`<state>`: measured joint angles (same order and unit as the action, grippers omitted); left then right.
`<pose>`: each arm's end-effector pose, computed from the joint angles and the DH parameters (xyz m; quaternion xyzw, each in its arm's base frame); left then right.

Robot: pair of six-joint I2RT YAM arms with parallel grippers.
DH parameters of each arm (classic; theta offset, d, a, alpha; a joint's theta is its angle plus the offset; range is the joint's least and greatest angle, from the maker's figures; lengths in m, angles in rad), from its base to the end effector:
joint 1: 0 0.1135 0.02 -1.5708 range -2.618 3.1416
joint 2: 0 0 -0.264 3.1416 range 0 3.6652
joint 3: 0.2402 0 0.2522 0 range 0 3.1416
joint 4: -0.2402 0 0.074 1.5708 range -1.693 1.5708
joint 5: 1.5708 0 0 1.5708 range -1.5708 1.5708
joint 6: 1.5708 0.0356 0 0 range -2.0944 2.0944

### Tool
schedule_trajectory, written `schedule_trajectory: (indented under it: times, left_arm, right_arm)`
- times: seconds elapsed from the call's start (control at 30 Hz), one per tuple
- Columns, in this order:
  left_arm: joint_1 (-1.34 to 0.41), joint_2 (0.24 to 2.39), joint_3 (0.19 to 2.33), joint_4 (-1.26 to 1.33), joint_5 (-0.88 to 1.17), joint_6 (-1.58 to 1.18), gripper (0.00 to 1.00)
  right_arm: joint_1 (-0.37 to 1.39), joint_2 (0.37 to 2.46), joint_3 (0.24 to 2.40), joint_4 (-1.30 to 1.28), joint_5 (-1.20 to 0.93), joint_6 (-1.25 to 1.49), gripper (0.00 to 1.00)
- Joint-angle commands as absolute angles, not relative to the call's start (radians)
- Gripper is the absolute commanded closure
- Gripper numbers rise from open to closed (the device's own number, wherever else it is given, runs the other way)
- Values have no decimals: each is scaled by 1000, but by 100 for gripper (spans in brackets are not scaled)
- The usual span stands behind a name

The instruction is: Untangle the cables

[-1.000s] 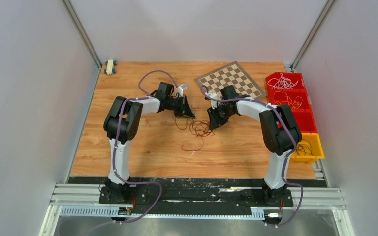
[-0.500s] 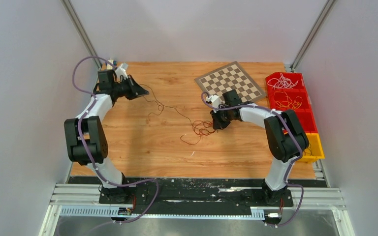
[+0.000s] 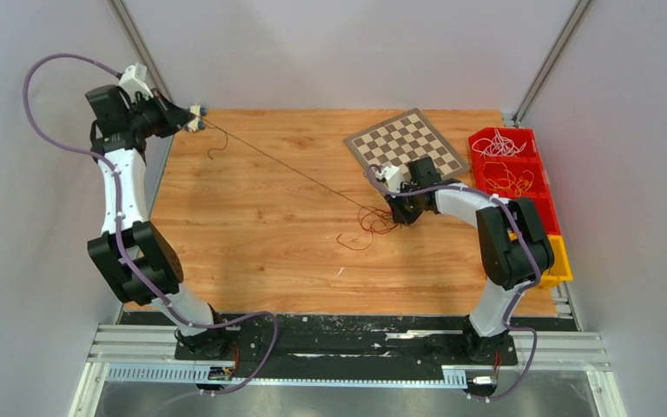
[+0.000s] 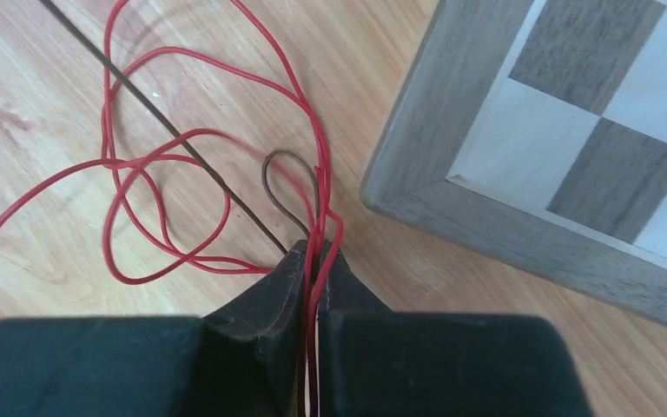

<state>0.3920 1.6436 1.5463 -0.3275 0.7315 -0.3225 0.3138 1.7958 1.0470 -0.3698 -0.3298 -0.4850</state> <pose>0.3606 0.1233 0.3713 -0.0927 0.8030 -0.2828 0.5164 0.3258 0.1178 0.1512 -0.4077 0.8714 0.1405 0.2340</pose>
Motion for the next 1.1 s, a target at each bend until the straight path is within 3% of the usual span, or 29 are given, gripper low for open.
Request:
schedule_trajectory:
  times: [0.0,0.4,0.7,0.93,1.07]
  left_arm:
    - [443,1583,1670,-303,675,-273,100]
    - [527,1490,1850,-321,711,-356,100]
    - [705,1444,1977,-246,750,-506,100]
    - [696,1419,1852,66,1017,-777,100]
    - [651,1381,1798,169,1054,-844,100]
  right_arm:
    - [268,1859,962,-541,-121,-593,92]
    - [210,1903,987,-560,-59,-642,90]
    - [194,1915,1003,-582,-56,-677,86]
    - [212,1880,1107,-688,-285,-651,78]
    - [252,1867,1180,-769,-464,-658,79]
